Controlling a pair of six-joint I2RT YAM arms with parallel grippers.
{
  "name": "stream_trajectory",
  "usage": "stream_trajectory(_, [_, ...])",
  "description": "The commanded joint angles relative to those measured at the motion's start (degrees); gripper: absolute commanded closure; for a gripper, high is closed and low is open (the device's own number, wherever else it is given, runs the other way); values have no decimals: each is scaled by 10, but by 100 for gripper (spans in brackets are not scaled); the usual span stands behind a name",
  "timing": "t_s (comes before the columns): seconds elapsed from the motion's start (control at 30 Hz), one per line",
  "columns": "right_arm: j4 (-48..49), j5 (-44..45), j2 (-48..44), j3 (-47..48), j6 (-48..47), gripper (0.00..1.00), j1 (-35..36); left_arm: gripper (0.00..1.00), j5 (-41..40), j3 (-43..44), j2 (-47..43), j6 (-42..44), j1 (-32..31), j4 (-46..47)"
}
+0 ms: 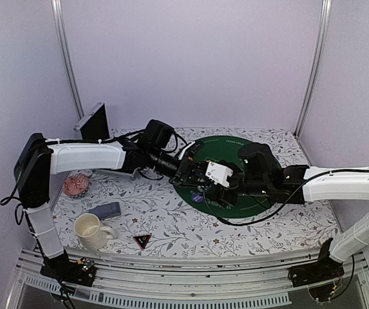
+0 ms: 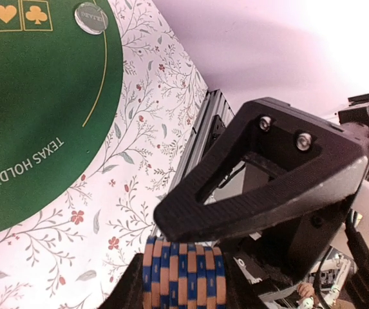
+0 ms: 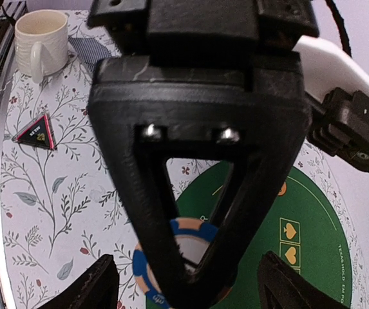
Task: Distribute texas hold em gaming equipment
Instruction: Pass from the left arm to the right
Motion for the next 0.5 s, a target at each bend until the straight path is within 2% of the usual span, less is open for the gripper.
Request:
stream_trajectory(0.0, [65,23,10,-10,0,29,1,100,25,0,-1,-8,-6,33])
stream_trajectory(0.13, [76,25,28,-3,-2,40,1,100,26,-2,0,-8,-6,33])
stream_trajectory(0.27, [69,27,40,7,-8,42,1,100,24,-4,-3,-7,-6,33])
stream_trajectory(0.4, [68,30,38,5,-9,53,1,100,24,-5,-2,-8,-6,33])
stream_trajectory(0.47, [68,35,35,5,-7,55,1,100,24,-5,-2,-9,-6,33])
